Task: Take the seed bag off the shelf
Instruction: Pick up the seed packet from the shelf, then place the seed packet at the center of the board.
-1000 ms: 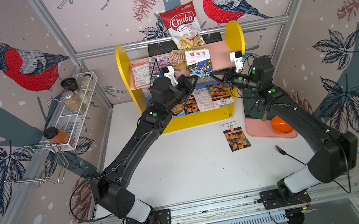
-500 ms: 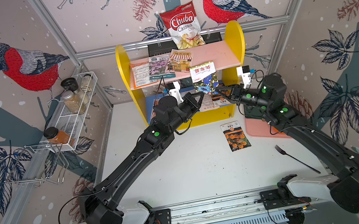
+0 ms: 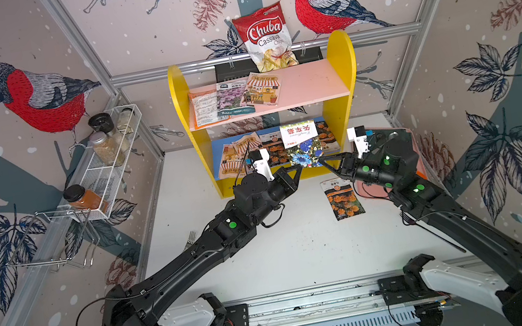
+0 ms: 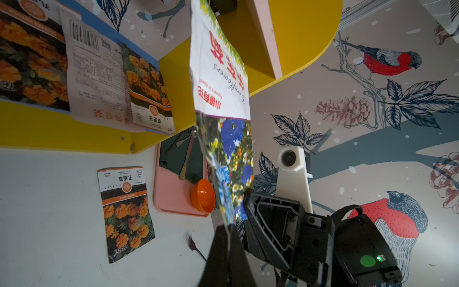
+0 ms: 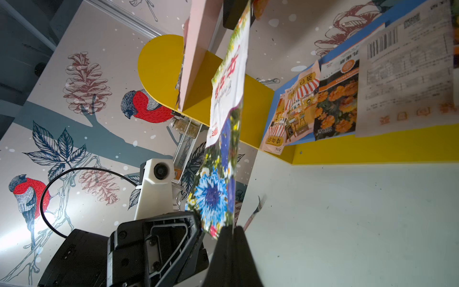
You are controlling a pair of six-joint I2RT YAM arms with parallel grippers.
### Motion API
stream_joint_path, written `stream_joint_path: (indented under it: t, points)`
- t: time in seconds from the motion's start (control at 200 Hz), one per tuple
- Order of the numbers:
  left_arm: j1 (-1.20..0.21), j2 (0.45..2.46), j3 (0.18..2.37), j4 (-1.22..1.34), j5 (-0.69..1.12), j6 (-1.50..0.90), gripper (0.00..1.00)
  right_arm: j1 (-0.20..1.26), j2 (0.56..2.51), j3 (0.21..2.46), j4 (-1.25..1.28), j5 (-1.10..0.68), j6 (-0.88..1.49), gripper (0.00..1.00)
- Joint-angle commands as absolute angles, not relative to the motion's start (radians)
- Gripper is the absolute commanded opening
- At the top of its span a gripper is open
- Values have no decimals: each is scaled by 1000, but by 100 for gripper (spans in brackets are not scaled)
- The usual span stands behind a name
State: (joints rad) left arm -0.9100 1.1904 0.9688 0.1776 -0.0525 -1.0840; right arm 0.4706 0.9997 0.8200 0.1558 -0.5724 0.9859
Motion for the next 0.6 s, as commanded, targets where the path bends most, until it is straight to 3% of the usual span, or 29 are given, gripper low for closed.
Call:
stream_joint_path:
  t: [0.0,0.595]
  points:
    - [-925,1177,897,255,-71,-1101,0,474,989,783,165,-537,953,0]
    - [-978,1262,625,535,-92,-1176,0,481,942,504,192,-478,948,0]
